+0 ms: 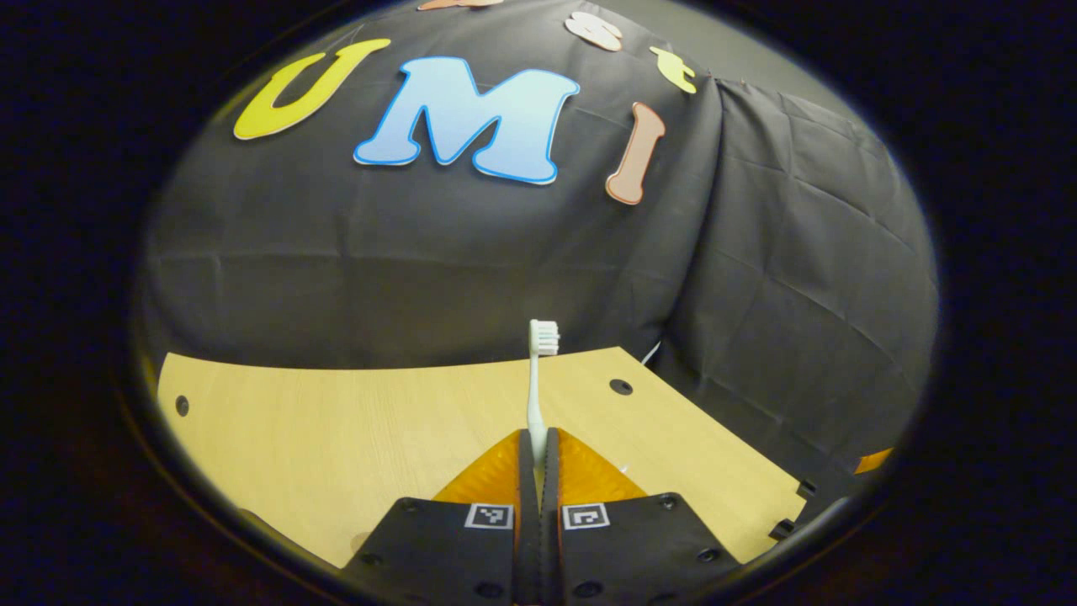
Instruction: Put the toothbrush and toothpaste on the desktop into the cup, then pick up the cup and place it on the coaster on the desktop.
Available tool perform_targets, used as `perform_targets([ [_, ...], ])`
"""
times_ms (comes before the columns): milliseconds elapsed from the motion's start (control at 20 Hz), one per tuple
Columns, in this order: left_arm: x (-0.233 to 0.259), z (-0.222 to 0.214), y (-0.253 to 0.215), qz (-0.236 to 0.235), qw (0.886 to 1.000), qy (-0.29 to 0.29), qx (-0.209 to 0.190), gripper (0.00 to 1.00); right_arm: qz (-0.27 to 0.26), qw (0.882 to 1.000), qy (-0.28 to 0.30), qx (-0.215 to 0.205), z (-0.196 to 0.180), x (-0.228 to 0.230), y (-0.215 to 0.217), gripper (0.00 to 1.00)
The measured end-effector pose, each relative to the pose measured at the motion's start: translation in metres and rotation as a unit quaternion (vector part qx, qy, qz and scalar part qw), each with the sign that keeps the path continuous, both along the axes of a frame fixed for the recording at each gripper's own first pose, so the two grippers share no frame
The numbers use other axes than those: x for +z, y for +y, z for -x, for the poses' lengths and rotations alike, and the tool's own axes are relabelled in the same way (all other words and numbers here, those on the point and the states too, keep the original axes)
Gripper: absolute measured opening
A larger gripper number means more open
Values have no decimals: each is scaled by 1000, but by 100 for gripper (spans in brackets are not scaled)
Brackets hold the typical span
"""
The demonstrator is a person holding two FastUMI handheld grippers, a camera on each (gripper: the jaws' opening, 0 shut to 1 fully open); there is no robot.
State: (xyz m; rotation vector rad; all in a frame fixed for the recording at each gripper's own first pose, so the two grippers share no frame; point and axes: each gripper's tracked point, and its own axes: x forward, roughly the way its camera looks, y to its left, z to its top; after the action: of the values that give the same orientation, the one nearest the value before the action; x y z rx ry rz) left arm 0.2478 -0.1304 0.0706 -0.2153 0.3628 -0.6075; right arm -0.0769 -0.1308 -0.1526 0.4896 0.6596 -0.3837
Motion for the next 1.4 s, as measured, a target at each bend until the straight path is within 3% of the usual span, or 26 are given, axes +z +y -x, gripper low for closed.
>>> perform_targets([
  [300, -19, -12, -12, 16, 999, 19, 20, 7, -11, 998, 19, -54, 32, -10, -30, 74],
  [650, -31, -21, -18, 13, 998, 33, 46, 7, -14, 998, 21, -61, 41, -11, -38, 74],
  [950, -53, -18, -7, -34, 996, 52, 71, 12, -21, 997, 27, -74, 44, -13, -40, 74],
  [1050, -46, -11, -14, -23, 997, 50, 55, 10, -24, 997, 28, -73, 44, -16, -38, 74],
  [1100, -48, -9, -12, -24, 997, 54, 54, 39, -24, 997, 28, -70, 45, -16, -38, 74],
  [1150, -50, -7, -7, -31, 996, 54, 60, 60, -25, 997, 29, -66, 44, -17, -38, 74],
  [1200, -49, -6, -7, -33, 996, 53, 61, 55, -25, 997, 29, -62, 44, -18, -37, 74],
  [1250, -48, -4, -4, -35, 996, 52, 67, 63, -26, 998, 29, -56, 43, -19, -36, 74],
  [1300, -44, -5, 0, -34, 996, 50, 72, 85, -25, 998, 28, -48, 43, -20, -35, 74],
  [1350, -39, -4, 2, -29, 996, 47, 75, 78, -24, 999, 29, -40, 42, -21, -33, 74],
  [1400, -33, -2, 7, -26, 996, 43, 78, 79, -22, 999, 29, -32, 40, -20, -28, 74],
])
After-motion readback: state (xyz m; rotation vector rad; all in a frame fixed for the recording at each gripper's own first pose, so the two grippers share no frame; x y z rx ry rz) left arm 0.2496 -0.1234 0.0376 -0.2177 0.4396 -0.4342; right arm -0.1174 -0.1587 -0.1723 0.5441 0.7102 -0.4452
